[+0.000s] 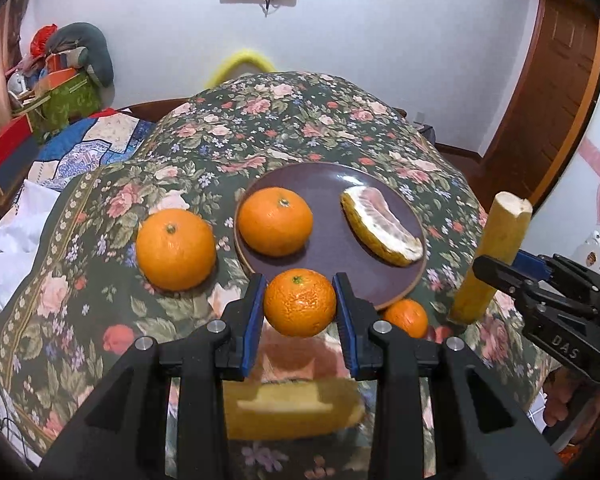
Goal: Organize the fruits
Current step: 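Lift the yellow cylinder with the right gripper while the left gripper grasps a mandarin, then place the mandarin and yellow cylinder on the plate and open both grippers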
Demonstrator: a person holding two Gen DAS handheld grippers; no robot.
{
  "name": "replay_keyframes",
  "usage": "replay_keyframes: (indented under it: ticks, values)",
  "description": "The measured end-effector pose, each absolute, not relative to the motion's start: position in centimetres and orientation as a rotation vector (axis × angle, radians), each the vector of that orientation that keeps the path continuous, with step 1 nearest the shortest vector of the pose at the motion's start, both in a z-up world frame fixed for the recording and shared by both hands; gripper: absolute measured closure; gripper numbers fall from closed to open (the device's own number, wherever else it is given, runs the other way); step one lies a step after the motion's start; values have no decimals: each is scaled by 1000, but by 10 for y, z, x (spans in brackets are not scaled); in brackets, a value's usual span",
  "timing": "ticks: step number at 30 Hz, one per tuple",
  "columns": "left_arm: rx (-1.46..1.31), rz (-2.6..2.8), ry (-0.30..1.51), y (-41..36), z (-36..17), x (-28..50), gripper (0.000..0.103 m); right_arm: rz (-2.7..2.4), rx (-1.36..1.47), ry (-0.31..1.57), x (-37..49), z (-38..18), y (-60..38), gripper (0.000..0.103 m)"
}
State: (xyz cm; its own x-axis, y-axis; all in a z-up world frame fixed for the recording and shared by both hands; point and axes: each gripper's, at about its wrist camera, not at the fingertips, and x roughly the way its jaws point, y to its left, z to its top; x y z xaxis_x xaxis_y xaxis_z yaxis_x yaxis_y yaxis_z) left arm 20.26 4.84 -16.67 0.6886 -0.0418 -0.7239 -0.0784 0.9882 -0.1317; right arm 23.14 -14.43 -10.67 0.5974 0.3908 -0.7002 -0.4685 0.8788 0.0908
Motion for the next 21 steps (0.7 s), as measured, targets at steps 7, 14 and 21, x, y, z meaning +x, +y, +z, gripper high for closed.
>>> replay_keyframes:
  ticks: [7, 14, 21]
  values:
    - [-160, 22, 816, 56, -174, 218, 70, 525, -110, 773, 243, -104, -128, 68]
    - [-142, 8, 816, 57, -176, 234, 70, 549, -117, 767, 252, -104, -110, 68]
    - [-139, -14, 826, 55, -180, 249, 70, 559, -122, 773, 267, -110, -96, 68]
